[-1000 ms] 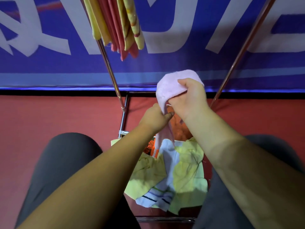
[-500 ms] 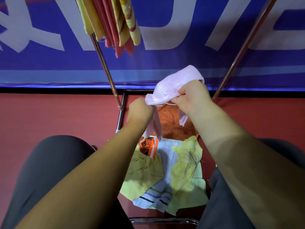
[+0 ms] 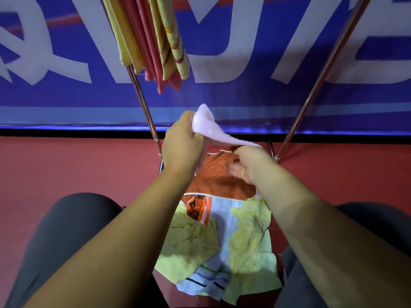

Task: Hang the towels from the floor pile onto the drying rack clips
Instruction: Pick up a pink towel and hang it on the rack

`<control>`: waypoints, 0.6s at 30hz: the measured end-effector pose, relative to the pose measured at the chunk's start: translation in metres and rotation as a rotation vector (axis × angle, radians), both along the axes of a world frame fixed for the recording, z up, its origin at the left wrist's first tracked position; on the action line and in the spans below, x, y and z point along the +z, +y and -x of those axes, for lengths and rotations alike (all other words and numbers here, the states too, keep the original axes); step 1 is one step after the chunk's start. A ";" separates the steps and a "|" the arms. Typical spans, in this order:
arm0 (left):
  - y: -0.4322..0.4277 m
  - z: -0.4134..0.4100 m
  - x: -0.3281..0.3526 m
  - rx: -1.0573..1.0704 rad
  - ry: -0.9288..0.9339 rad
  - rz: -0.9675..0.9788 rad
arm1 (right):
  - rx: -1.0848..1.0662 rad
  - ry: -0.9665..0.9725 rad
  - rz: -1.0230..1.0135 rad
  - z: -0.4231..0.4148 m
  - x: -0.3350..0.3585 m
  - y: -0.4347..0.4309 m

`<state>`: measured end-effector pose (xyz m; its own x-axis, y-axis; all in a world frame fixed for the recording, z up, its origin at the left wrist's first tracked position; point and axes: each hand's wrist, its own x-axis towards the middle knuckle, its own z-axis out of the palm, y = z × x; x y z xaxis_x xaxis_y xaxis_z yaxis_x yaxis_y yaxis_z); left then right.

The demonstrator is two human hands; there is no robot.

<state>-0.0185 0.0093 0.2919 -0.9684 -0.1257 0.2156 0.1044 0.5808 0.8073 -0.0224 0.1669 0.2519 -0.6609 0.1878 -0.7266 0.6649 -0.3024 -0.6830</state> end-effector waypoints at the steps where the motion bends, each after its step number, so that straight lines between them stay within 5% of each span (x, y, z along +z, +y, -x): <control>1: 0.002 -0.002 0.003 -0.023 0.037 0.021 | 0.067 -0.052 -0.032 -0.003 -0.005 -0.002; 6: 0.010 -0.005 0.008 -0.108 0.132 0.131 | 0.173 -0.245 -0.439 0.004 -0.028 0.000; 10: 0.007 -0.003 0.008 -0.115 0.130 0.129 | 0.221 0.207 -0.861 0.002 -0.023 0.006; 13: -0.002 0.003 0.008 -0.105 0.113 0.083 | 0.259 0.473 -0.851 0.000 -0.010 0.004; 18: -0.015 0.016 -0.003 -0.076 0.050 0.097 | 0.264 0.601 -0.788 0.000 0.007 -0.002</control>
<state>-0.0345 -0.0058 0.2887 -0.9621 -0.0283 0.2713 0.1897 0.6451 0.7401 -0.0227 0.1648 0.2587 -0.9643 0.2646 0.0057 0.1274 0.4828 -0.8664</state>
